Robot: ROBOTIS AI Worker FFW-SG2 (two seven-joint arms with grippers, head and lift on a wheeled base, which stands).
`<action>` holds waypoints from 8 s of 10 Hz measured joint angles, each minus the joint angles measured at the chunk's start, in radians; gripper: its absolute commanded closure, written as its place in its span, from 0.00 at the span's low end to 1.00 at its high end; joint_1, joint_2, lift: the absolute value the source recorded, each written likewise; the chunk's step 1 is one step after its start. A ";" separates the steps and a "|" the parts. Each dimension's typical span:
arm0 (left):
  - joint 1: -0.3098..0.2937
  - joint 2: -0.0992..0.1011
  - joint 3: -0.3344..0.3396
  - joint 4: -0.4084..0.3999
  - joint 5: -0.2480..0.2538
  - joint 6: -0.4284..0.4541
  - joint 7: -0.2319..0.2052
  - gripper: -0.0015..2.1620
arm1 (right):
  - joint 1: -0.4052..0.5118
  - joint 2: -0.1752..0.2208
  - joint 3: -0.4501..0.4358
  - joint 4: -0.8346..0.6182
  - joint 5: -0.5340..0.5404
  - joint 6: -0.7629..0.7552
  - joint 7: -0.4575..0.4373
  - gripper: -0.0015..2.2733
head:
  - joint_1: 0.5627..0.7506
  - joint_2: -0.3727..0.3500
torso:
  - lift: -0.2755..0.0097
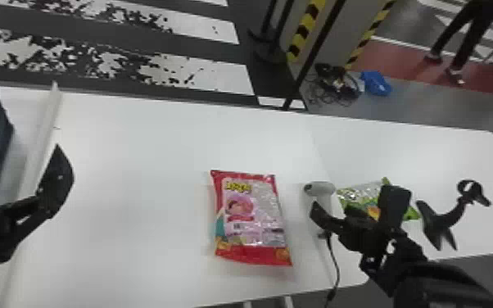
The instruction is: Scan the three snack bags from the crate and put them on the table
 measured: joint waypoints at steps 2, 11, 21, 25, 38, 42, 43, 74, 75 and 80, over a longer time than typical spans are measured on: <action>0.009 0.000 0.006 -0.005 -0.002 0.002 0.000 0.01 | -0.064 -0.028 0.019 0.107 0.004 -0.016 0.022 0.15 | 0.70 0.03 | 0.64; 0.025 0.000 0.015 -0.016 -0.001 0.001 0.000 0.01 | -0.067 -0.035 0.001 0.099 -0.006 0.060 0.078 0.99 | 0.70 0.03 | 0.64; 0.046 0.000 -0.047 -0.009 -0.014 -0.025 0.018 0.01 | 0.305 0.239 -0.056 -0.716 -0.245 0.585 0.063 0.99 | 0.70 0.26 | 0.64; 0.073 0.000 -0.032 -0.039 -0.018 -0.022 0.023 0.01 | 0.302 0.237 0.023 -0.675 -0.200 0.552 0.061 0.99 | 0.70 0.32 | 0.64; 0.075 0.000 -0.016 -0.080 -0.018 0.013 0.022 0.01 | 0.078 0.122 0.009 -0.458 -0.063 0.448 -0.019 0.99 | 0.70 0.17 | 0.64; 0.060 0.004 -0.019 -0.079 -0.018 0.045 0.020 0.01 | -0.038 0.019 -0.056 -0.159 -0.042 0.312 -0.021 0.99 | 0.70 0.03 | 0.64; 0.060 0.005 -0.019 -0.079 -0.019 0.048 0.020 0.01 | -0.059 0.001 -0.052 -0.076 -0.031 0.258 -0.011 0.99 | 0.70 0.03 | 0.64; 0.067 0.008 0.019 -0.070 -0.014 0.050 0.023 0.01 | -0.241 -0.087 0.057 0.024 -0.082 0.660 0.423 0.99 | 0.70 0.24 | 0.64; 0.071 0.008 0.019 -0.071 -0.014 0.046 0.023 0.01 | -0.230 -0.084 0.011 -0.044 -0.134 0.705 0.411 0.99 | 0.70 0.25 | 0.64; 0.077 0.008 0.018 -0.078 -0.015 0.042 0.021 0.01 | -0.352 -0.060 -0.252 -0.077 -0.385 0.693 0.168 0.99 | 0.70 0.14 | 0.64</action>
